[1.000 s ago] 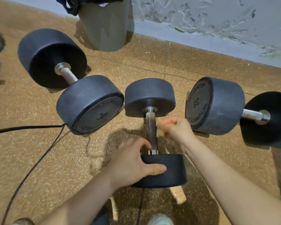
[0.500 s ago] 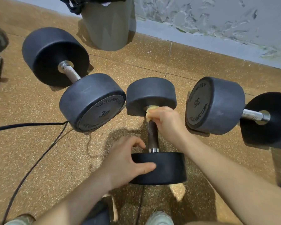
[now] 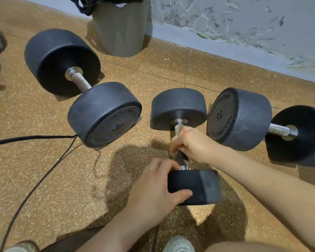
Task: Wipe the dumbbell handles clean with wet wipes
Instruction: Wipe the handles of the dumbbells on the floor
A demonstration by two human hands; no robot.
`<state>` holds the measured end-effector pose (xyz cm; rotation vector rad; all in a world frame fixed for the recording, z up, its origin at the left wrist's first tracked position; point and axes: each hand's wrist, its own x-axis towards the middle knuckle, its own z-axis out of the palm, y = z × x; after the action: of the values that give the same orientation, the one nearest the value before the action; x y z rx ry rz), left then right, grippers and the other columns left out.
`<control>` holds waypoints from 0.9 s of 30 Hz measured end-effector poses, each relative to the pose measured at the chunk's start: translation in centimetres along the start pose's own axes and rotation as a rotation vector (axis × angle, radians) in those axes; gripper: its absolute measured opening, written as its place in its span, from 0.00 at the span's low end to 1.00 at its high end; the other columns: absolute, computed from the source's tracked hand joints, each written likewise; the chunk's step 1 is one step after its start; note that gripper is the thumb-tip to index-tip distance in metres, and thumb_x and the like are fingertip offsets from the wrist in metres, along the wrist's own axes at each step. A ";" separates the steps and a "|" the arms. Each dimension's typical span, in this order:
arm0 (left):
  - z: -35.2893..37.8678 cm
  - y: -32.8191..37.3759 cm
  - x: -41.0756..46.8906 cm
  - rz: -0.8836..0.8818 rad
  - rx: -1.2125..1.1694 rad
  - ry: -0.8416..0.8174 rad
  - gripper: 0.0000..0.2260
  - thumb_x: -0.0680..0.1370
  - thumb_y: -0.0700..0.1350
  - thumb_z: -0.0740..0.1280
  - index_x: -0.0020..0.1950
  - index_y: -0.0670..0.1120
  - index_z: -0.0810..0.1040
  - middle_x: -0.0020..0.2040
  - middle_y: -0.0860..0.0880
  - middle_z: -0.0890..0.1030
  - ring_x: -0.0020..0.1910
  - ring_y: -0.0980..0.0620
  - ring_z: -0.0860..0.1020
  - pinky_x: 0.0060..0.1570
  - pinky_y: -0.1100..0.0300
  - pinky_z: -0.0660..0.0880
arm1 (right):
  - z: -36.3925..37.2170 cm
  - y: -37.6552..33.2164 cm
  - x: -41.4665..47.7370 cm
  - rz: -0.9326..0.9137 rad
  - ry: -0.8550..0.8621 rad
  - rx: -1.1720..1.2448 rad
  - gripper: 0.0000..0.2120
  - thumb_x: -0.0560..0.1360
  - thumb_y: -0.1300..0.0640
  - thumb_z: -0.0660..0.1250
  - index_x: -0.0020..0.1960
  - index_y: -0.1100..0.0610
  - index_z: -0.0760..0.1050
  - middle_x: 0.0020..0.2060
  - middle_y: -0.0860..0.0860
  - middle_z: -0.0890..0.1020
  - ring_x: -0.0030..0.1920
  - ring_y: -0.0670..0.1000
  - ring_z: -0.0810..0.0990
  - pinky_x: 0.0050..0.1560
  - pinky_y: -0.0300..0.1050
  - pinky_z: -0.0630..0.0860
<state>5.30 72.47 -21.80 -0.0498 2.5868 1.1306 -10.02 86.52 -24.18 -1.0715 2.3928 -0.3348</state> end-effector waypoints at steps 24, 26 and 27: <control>3.1 -1.7 1.2 0.483 0.118 -0.005 0.26 0.72 0.56 0.72 0.69 0.60 0.70 0.70 0.52 0.68 0.66 0.51 0.66 0.57 0.49 0.76 | -4.1 2.3 -4.2 0.268 -0.083 0.084 0.10 0.72 0.64 0.71 0.47 0.51 0.86 0.40 0.45 0.85 0.39 0.41 0.81 0.47 0.36 0.77; 3.0 -1.7 1.3 0.464 0.130 -0.038 0.26 0.73 0.57 0.71 0.70 0.61 0.69 0.72 0.54 0.64 0.68 0.53 0.62 0.61 0.50 0.73 | -3.1 2.3 -2.8 0.230 0.256 0.052 0.08 0.74 0.63 0.70 0.50 0.55 0.85 0.44 0.49 0.85 0.44 0.47 0.82 0.51 0.43 0.78; 3.0 -1.8 1.4 0.450 0.141 -0.067 0.26 0.74 0.58 0.70 0.71 0.62 0.68 0.73 0.56 0.62 0.69 0.55 0.60 0.63 0.51 0.71 | -2.6 2.4 -2.1 0.186 0.343 -0.036 0.08 0.74 0.64 0.69 0.50 0.56 0.84 0.45 0.52 0.85 0.45 0.52 0.82 0.50 0.45 0.78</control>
<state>5.11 73.54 -25.42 0.6189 2.6809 1.0573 -11.70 89.73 -22.27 -0.8527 2.7869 -0.4412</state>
